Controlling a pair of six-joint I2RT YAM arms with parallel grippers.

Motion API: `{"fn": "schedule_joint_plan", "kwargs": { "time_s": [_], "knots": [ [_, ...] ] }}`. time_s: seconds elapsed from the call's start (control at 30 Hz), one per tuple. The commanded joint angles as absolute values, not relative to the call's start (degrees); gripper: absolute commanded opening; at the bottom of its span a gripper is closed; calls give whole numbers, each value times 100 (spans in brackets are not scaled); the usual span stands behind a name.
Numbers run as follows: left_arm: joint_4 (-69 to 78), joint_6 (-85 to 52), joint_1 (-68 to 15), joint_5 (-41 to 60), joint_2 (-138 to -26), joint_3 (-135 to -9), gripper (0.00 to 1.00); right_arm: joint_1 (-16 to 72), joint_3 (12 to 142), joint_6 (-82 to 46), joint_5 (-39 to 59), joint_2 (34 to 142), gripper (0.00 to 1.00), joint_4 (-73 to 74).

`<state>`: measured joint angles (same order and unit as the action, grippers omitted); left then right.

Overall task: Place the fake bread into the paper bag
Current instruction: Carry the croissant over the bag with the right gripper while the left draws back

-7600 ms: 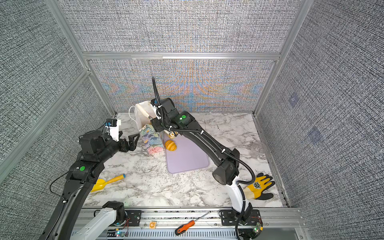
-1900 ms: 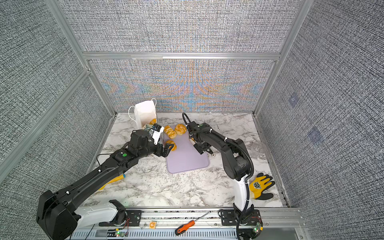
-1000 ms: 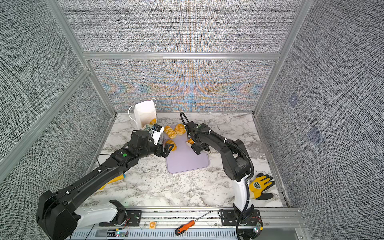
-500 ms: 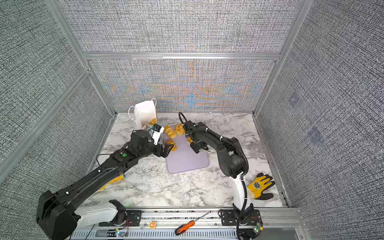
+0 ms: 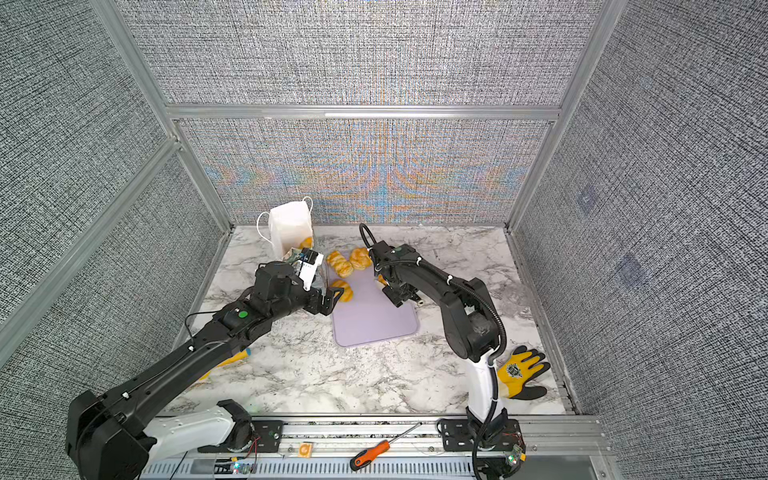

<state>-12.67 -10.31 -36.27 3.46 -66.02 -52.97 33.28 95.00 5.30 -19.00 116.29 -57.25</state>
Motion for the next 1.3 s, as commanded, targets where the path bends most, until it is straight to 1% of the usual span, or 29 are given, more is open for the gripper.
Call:
{"fn": "schedule_joint_plan", "kwargs": {
  "time_s": [0.0,0.43,0.73,0.93,1.27],
  "knots": [
    [-1299,-928,-3630,195,-6501,-5269,99,3322,9425,529,-1820,11474,55,-5643],
    [-1401,-901,-3630,107,-6245,-5281,99,3314,9143,393,-1486,10820,55,-5529],
    [-1414,-875,-3629,-174,-5986,-5276,99,3331,8993,285,-1242,10375,55,-5452],
    [-1628,-743,-3630,-420,-5835,-5400,99,3439,9027,206,-1142,10153,54,-5440],
    [-2003,-639,-3621,-522,-5665,-5688,99,3706,9279,35,-1099,9865,54,-5450]
  ]
}}
